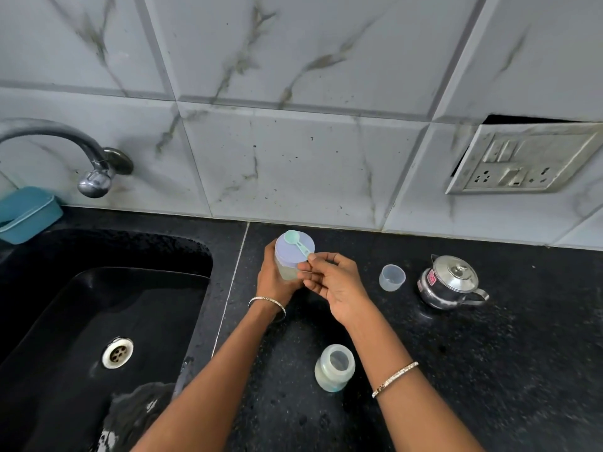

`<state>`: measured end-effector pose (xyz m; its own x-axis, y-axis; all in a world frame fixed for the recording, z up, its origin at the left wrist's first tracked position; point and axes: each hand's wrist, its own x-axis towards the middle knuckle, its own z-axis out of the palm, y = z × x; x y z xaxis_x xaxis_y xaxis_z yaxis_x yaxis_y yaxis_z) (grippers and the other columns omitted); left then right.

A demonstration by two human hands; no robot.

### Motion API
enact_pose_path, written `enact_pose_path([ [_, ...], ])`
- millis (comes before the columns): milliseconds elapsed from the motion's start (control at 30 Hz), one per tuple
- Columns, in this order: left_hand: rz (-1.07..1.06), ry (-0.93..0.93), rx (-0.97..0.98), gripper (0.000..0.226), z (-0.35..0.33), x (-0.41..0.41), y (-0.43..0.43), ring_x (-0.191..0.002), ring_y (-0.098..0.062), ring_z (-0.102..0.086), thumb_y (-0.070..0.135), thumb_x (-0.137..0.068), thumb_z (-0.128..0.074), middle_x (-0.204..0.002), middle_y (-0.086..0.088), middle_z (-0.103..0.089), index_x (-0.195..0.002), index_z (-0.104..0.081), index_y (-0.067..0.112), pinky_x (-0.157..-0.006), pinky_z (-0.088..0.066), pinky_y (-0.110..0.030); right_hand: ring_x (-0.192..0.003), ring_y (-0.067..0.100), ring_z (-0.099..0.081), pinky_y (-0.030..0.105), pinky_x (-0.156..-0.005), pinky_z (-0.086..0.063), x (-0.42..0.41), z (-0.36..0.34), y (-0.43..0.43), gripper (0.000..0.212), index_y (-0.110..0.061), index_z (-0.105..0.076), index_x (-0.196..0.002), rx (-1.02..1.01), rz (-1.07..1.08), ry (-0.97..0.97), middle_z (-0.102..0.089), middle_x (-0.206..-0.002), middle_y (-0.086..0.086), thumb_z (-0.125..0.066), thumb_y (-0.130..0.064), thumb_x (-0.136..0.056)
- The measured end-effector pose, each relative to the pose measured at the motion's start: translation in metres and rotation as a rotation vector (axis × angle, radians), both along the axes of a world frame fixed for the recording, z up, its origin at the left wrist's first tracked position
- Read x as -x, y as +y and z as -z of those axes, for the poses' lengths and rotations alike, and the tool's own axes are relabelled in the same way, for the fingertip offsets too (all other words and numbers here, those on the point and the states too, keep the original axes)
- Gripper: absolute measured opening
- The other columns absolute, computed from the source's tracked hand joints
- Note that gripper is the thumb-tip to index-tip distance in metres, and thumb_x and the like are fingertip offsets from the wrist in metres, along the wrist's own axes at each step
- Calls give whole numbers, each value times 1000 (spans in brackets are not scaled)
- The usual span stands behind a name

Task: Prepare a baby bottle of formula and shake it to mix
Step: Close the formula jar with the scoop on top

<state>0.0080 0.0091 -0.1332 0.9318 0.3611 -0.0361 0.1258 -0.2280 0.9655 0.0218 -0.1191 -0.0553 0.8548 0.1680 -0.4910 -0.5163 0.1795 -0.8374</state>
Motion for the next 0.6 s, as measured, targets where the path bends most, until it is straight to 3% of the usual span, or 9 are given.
enact_pose_path([
  [167,12,24,-51,100,3,-4,2,-113,-20,-61,12,-65,-91,-124,4,-59,-146,-33,24,-87,-46,-27,-69,18,-76,26,-63,-59,-3,-1,1,15,-6,-63,-110,63,-27,-11,-80,-82,12,-68,-16,-100],
  [267,45,58,-62,125,3,2,8,-123,-16,-53,14,-59,-96,-142,0,-50,-155,-15,20,-97,-41,-26,-70,19,-76,26,-62,-59,-4,-5,-1,27,-3,-64,-115,103,-50,-2,-79,-82,13,-69,-23,-99],
  [333,43,74,-57,135,0,12,12,-138,-15,-40,14,-60,-96,-157,-8,-34,-157,-4,18,-108,-33,-27,-73,22,-76,27,-64,-60,-4,-6,-6,32,-8,-63,-109,118,-70,24,-79,-85,15,-69,-38,-98],
  [433,7,7,-53,117,-8,39,10,-151,-21,-22,17,-66,-82,-162,-12,-21,-156,-8,15,-117,-22,-29,-76,26,-76,32,-68,-59,1,-9,-22,37,-18,-60,-101,213,-68,52,-79,-88,18,-57,-55,-100],
  [533,6,-97,-42,93,-20,80,2,-145,-12,-33,24,-65,-65,-155,1,-34,-150,-28,16,-119,-27,-29,-74,24,-74,32,-62,-55,9,-10,-51,38,-21,-57,-110,293,0,24,-78,-91,15,-47,-57,-104],
  [600,73,-118,-95,78,-23,110,-4,-134,-2,-46,30,-64,-60,-141,6,-51,-140,-43,19,-111,-36,-23,-79,25,-75,31,-64,-54,19,-11,-74,41,-18,-57,-120,300,34,7,-78,-96,14,-43,-55,-106],
])
